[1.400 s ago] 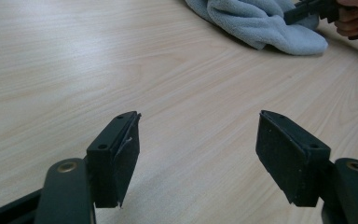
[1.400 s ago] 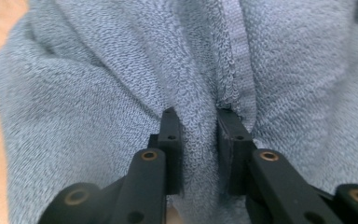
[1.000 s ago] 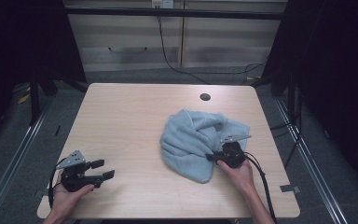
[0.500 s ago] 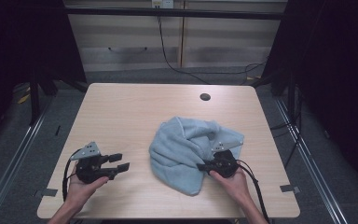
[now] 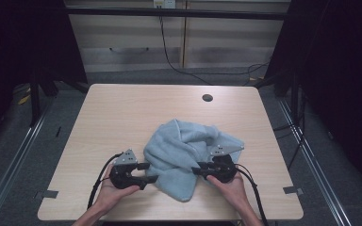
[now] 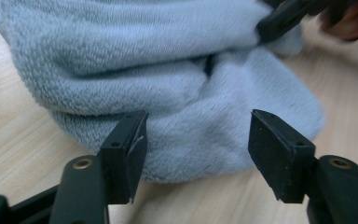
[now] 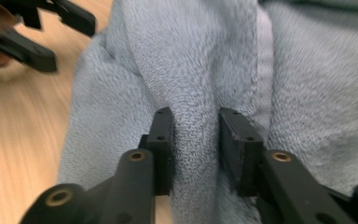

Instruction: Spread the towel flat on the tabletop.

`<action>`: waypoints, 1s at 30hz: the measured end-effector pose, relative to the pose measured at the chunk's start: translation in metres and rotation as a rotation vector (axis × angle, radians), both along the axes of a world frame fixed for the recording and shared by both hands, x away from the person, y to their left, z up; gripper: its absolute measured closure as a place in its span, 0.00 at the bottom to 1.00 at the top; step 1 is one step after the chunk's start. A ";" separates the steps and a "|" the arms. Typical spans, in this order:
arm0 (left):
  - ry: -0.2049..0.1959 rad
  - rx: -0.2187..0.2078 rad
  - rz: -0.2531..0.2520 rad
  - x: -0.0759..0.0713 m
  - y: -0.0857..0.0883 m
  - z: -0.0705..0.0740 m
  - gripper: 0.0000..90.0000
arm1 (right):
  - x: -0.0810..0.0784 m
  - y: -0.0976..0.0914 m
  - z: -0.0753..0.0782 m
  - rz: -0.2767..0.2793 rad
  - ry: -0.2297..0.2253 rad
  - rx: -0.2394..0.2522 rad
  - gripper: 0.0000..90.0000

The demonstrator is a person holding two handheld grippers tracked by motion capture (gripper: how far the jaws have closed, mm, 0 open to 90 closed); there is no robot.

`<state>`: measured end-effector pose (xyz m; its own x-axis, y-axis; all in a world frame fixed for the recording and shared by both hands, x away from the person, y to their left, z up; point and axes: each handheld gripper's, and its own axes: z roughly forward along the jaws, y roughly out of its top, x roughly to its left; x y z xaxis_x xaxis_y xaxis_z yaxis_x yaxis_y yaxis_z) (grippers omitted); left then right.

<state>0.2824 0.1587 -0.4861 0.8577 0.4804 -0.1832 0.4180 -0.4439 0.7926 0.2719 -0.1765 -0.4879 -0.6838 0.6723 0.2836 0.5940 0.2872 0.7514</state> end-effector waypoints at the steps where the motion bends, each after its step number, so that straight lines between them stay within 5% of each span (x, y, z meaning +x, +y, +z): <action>1: 0.001 0.004 0.012 0.001 -0.001 -0.001 0.40 | -0.003 -0.004 0.005 -0.007 -0.026 0.001 0.66; 8: -0.011 0.076 0.007 0.001 -0.010 -0.013 0.39 | -0.005 -0.014 0.001 -0.059 -0.027 -0.040 0.52; 14: -0.036 0.120 0.025 0.002 -0.013 -0.015 0.68 | -0.005 -0.007 -0.007 -0.037 -0.025 -0.093 0.51; 18: -0.024 0.129 0.026 0.004 -0.012 -0.013 0.81 | -0.004 0.000 -0.010 0.024 -0.020 -0.146 0.64; 19: -0.016 0.125 0.029 0.004 -0.011 -0.012 0.82 | -0.004 0.003 -0.011 0.016 -0.025 -0.164 0.79; 20: -0.016 0.125 0.029 0.004 -0.011 -0.012 0.82 | -0.004 0.003 -0.011 0.016 -0.025 -0.164 0.79; 21: -0.013 0.114 0.027 0.006 -0.008 -0.012 0.83 | -0.003 0.003 -0.009 0.021 -0.025 -0.156 0.88; 24: -0.007 0.071 0.045 0.008 -0.001 -0.008 0.84 | -0.003 0.001 -0.007 0.023 -0.039 -0.145 0.89; 30: -0.043 -0.075 0.089 0.010 0.028 0.024 0.85 | -0.009 -0.024 0.037 -0.043 -0.149 -0.023 0.90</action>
